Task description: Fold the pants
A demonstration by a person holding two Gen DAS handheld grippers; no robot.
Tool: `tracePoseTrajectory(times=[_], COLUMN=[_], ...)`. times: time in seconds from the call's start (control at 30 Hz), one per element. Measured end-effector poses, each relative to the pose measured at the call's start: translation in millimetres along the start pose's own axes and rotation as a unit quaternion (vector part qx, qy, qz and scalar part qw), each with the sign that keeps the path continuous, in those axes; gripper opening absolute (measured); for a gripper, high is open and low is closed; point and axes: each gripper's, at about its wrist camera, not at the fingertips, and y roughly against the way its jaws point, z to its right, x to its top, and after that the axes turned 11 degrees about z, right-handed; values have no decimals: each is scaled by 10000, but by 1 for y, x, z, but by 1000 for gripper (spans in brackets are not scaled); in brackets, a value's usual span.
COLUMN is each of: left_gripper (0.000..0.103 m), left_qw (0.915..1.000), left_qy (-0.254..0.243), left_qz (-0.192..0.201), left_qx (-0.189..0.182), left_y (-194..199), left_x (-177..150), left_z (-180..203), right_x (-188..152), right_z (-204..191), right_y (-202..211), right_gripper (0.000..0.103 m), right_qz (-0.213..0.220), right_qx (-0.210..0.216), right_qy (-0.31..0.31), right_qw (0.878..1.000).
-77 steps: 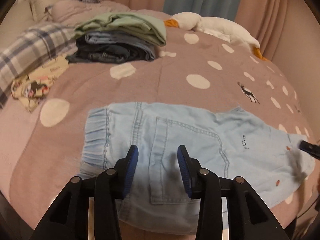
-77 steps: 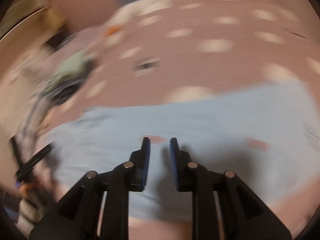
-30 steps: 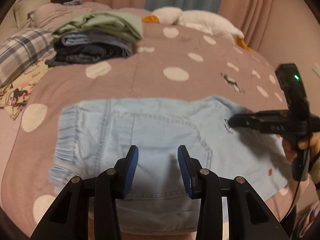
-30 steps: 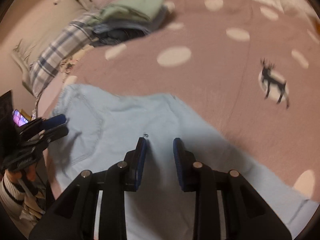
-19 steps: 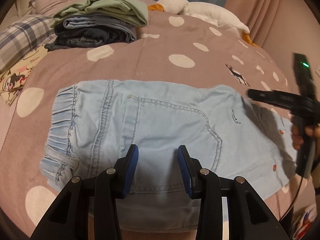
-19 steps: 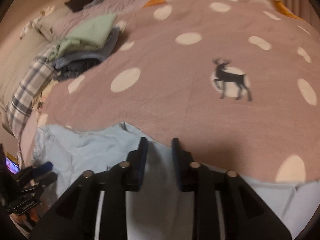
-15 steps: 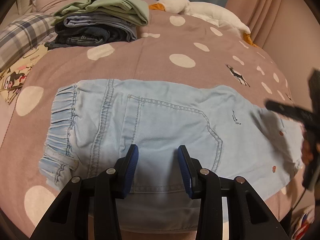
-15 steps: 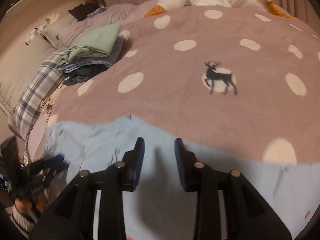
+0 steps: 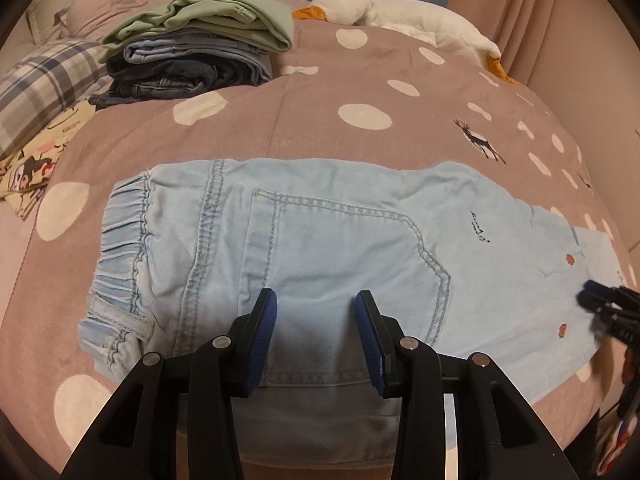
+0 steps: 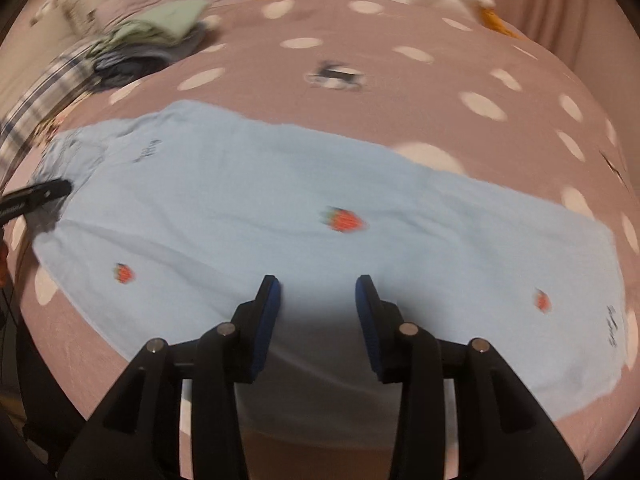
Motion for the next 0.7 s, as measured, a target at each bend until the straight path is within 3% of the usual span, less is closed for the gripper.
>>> tracePoseTrajectory(times=[0.07,0.13,0.2,0.33,0.7], left_gripper=[40,40,40,40,40], left_qw=[10000,10000,10000,9998,9986], left_qy=[-19,-35,-44,-29,48], left_qz=[-12,-17,-25,-35,-70], left_qx=[17,29,72,175,529], left_y=[-1,-1,-2,-4,5], left_x=[0,0,0,1,6], left_z=[0,1,1,5,12], right_x=[-6,-11,-21,-33,-42], right_z=[28,52,84,133,207], right_y=[7,13,21,31,52], right_gripper=[39,46,45,45,44], right_qz=[-12,-6,-44,-13,138], right_qx=[-300,-513,-935,-1357,-2138], right_qy=[-246,-499,-800,-1275,-2069], right_qw=[9992,9974,9924,9825,9546])
